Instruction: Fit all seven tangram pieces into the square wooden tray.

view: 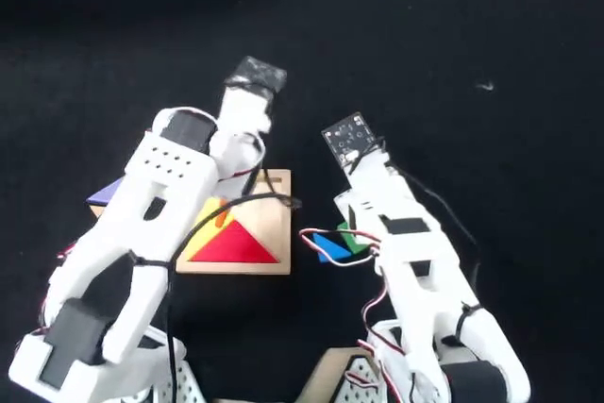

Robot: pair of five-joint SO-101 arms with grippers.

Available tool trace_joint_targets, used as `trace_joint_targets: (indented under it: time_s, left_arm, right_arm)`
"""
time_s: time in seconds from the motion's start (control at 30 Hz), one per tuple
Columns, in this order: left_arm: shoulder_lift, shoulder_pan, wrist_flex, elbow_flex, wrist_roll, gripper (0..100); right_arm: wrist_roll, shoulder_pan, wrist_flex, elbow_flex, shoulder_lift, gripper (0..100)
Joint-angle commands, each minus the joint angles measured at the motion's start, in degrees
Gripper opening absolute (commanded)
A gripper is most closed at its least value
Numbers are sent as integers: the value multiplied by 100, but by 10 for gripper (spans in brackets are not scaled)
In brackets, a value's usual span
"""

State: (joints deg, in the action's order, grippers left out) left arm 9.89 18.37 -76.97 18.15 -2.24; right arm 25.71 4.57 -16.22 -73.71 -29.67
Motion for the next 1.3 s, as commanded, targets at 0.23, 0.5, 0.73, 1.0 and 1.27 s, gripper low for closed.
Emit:
trace_joint_targets:
  time_s: [0.23, 0.5, 0.73, 1.0, 1.27]
  left_arm:
    - [-62, 1051, 440, -4, 3525, 45]
    - [-413, 1103, 1960, 971, 3569, 45]
    - [-457, 1103, 2013, 1112, 3886, 44]
    - [-466, 1086, 2057, 1156, 3842, 45]
    - [-466, 1095, 2971, 1833, 3842, 45]
  right_arm:
    - [-466, -967, 105, 365, -242, 12]
    - [-677, -1196, 114, 400, -242, 12]
    - [-677, -1187, 325, 365, -207, 12]
    - [-677, -1187, 325, 365, -207, 12]
    - [-668, -1187, 325, 356, -198, 12]
